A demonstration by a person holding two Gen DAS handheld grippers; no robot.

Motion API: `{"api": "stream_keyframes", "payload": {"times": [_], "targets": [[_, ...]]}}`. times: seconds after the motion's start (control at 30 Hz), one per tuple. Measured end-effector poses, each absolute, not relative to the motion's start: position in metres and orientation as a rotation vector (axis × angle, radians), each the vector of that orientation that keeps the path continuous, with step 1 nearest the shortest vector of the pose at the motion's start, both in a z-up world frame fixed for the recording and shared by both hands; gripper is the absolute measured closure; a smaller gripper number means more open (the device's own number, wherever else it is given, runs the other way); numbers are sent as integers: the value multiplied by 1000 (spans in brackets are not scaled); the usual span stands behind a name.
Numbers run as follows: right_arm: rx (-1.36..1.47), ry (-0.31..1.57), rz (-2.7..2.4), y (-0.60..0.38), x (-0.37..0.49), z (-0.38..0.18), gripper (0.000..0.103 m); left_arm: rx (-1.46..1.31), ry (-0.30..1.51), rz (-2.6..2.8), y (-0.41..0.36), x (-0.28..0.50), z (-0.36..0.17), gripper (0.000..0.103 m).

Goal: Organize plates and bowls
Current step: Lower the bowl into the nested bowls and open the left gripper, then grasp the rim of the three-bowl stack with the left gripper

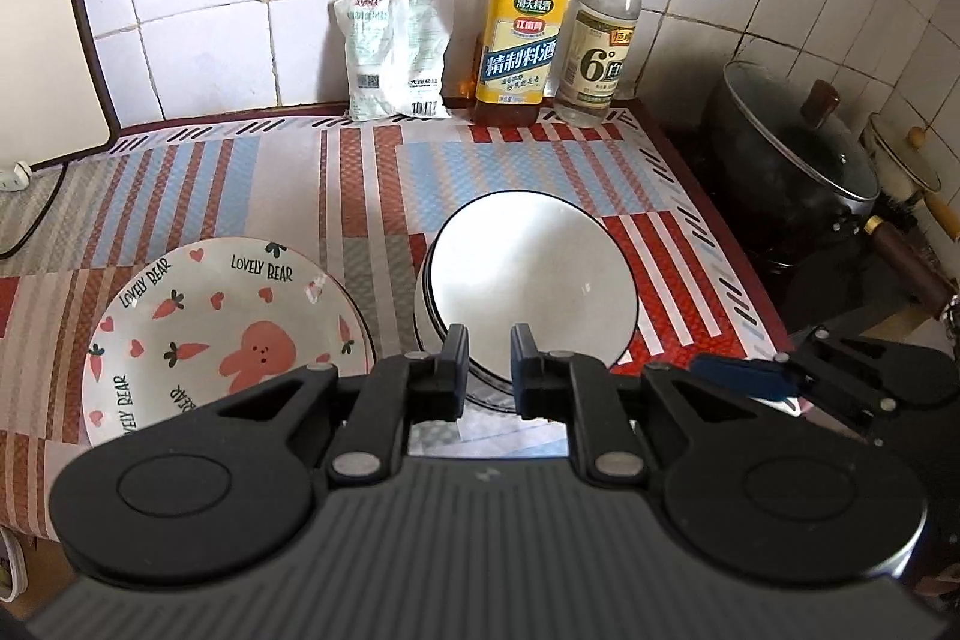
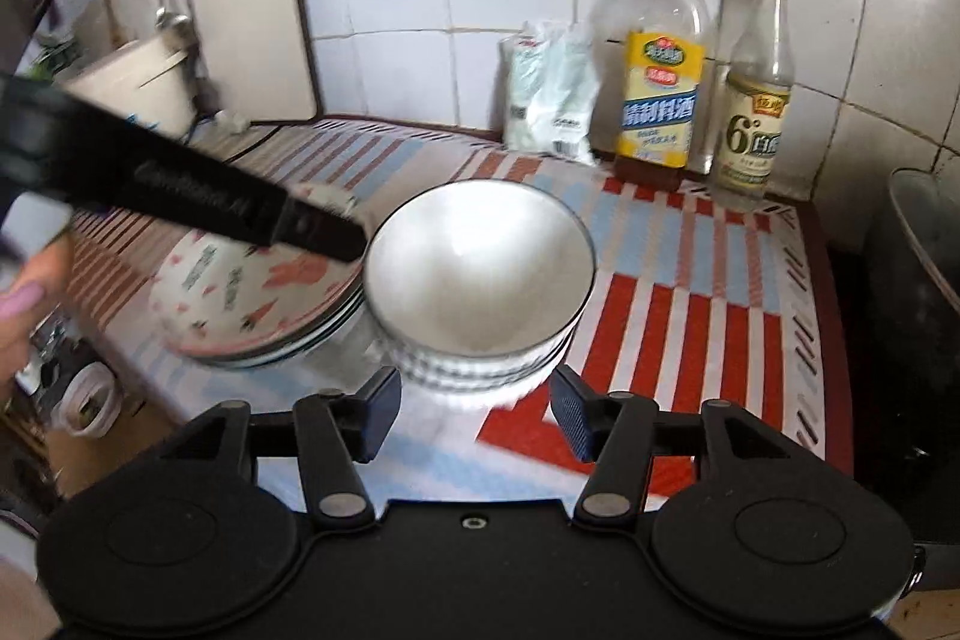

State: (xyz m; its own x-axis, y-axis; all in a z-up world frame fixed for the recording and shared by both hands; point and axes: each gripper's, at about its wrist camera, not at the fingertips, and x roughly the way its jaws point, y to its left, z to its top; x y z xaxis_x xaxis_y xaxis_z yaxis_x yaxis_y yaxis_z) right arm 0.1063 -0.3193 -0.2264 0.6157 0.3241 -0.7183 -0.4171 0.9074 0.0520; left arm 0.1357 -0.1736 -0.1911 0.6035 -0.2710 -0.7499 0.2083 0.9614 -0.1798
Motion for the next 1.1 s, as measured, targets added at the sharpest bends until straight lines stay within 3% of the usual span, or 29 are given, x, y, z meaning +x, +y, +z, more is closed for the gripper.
{"api": "stream_keyframes", "payload": {"times": [0.43, 0.6, 0.7, 0.87, 1.1], "targets": [[-181, 806, 405, -330, 75, -242, 37, -109, 826, -321, -170, 103, -225, 79], [-197, 762, 383, -327, 80, -274, 12, -179, 802, -336, -166, 104, -242, 67], [-210, 668, 362, -323, 86, -291, 11, -204, 767, -315, -165, 112, -244, 56], [-182, 618, 380, -312, 104, -312, 11, -202, 782, -279, -165, 132, -247, 48], [-106, 601, 394, -302, 122, -325, 5, -255, 834, -258, -160, 159, -252, 47]]}}
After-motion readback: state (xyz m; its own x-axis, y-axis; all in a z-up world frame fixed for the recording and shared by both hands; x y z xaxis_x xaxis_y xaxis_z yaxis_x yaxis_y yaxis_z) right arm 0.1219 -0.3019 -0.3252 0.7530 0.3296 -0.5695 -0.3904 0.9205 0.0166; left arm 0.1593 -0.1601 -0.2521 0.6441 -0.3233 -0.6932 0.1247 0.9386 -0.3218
